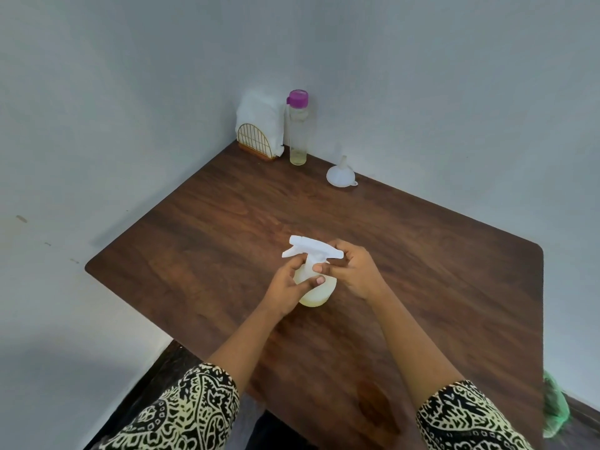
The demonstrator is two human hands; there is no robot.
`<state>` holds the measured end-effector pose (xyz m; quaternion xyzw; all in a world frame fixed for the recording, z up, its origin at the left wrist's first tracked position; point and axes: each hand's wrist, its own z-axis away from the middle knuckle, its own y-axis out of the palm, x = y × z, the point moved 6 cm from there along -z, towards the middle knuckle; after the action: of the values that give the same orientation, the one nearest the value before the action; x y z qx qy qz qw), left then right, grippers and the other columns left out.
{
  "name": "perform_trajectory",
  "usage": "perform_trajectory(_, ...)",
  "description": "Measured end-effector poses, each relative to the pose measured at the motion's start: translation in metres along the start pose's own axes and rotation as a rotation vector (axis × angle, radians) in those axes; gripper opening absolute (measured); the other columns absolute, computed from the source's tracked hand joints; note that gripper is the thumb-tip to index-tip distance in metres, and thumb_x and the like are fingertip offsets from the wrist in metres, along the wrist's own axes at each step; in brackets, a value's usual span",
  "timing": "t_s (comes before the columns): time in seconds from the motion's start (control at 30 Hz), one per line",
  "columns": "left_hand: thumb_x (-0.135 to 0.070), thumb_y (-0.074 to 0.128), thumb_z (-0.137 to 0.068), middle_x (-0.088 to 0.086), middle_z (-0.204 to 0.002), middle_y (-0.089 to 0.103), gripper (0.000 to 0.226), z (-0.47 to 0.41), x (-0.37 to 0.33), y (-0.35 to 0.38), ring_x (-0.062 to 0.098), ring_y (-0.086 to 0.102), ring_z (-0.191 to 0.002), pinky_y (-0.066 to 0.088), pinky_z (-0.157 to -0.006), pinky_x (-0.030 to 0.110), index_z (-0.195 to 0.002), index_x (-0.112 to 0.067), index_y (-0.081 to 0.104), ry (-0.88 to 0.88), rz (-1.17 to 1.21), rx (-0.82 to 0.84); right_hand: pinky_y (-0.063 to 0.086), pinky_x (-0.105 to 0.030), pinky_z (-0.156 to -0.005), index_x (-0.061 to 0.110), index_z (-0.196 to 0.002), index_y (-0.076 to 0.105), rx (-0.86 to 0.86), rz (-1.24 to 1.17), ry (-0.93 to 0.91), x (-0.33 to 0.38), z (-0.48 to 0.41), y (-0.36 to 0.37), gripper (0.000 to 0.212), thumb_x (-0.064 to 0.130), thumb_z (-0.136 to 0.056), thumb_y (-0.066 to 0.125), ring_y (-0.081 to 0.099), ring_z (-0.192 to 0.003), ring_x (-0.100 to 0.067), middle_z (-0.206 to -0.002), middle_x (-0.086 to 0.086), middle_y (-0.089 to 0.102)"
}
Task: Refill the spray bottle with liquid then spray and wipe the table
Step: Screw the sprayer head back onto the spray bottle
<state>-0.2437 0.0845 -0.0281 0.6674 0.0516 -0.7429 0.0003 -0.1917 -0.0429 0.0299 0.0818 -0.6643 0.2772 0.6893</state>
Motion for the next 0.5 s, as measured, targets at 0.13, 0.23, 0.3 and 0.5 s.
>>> perform_trajectory(0.13, -0.043, 0.074, -0.075, -0.002, -0.117, 0.069, 0.044, -0.002, 0.003, -0.001, 0.018, 0.063, -0.113, 0.050, -0.099, 0.043, -0.117, -0.032, 0.064, 0.004, -0.027, -0.019, 0.042, -0.020, -0.058, 0.024, -0.077, 0.056, -0.096, 0.125, -0.033, 0.009, 0.003, 0.005, 0.024, 0.023, -0.073, 0.080, 0.054, -0.063, -0.003, -0.073, 0.006, 0.062)
perform_trajectory(0.23, -0.034, 0.073, -0.077, -0.002, -0.115, 0.069, 0.038, -0.002, 0.005, -0.002, 0.015, 0.064, -0.111, 0.050, -0.097, 0.043, -0.114, -0.029, 0.065, 0.034, -0.041, -0.046, 0.040, -0.023, -0.054, 0.027, -0.071, 0.038, -0.278, 0.242, -0.034, 0.009, 0.008, 0.013, 0.042, 0.030, -0.070, 0.079, 0.050, -0.058, -0.007, -0.067, 0.009, 0.053)
perform_trajectory(0.3, -0.027, 0.072, -0.079, -0.002, -0.111, 0.070, 0.030, -0.002, 0.004, -0.001, 0.013, 0.066, -0.106, 0.053, -0.092, 0.037, -0.108, -0.027, 0.065, 0.034, -0.029, -0.048, 0.037, -0.022, -0.054, 0.025, -0.072, 0.035, -0.379, 0.235, -0.039, 0.009, 0.010, 0.017, 0.043, 0.031, -0.070, 0.078, 0.047, -0.058, -0.008, -0.067, 0.008, 0.050)
perform_trajectory(0.5, -0.013, 0.070, -0.085, -0.004, -0.109, 0.069, 0.029, -0.004, 0.004, -0.001, 0.010, 0.065, -0.104, 0.052, -0.087, 0.029, -0.107, -0.030, 0.063, 0.052, -0.044, -0.049, 0.047, -0.023, -0.067, 0.027, -0.094, 0.053, -0.418, 0.194, -0.101, 0.011, 0.009, 0.025, 0.032, 0.031, -0.072, 0.076, 0.057, -0.078, -0.007, -0.085, 0.012, 0.057)
